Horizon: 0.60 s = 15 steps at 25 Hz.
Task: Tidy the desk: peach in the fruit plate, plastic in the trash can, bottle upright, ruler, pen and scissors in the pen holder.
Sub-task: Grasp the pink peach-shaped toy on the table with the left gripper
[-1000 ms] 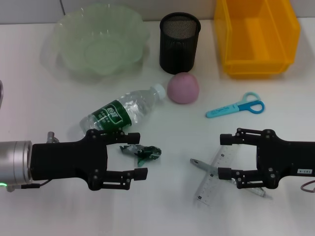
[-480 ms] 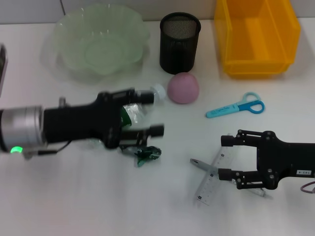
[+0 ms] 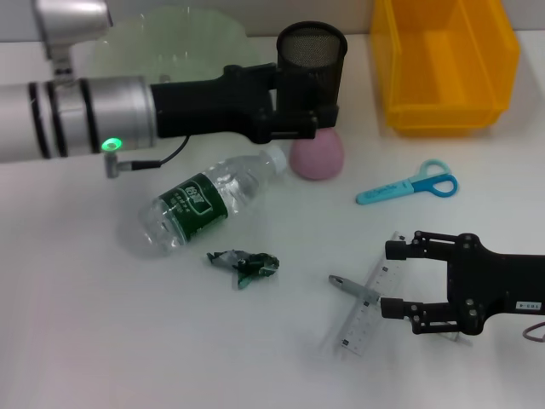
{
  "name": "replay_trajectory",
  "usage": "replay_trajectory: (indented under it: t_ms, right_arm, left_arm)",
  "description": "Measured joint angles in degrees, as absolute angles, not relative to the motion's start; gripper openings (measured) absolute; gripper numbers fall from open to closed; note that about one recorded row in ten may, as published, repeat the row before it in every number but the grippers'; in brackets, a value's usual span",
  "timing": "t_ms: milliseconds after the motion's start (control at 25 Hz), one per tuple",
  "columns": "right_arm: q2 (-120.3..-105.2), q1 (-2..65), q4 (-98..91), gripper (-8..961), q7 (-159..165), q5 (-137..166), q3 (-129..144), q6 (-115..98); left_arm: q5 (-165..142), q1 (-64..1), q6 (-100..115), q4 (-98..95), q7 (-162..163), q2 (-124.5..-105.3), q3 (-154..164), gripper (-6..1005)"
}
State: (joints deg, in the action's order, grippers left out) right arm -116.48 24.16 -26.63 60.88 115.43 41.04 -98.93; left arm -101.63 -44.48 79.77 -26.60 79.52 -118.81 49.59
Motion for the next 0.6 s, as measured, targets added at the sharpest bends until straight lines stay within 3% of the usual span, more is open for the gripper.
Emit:
replay_trajectory:
  t_ms: [600]
  right_arm:
    - [-116.27,24.2,-26.6,800,60.7,116.1,41.0,-97.4]
  left_arm:
    - [-101.2,-50.4,56.5,-29.0,95.0,-119.17,70.5,818]
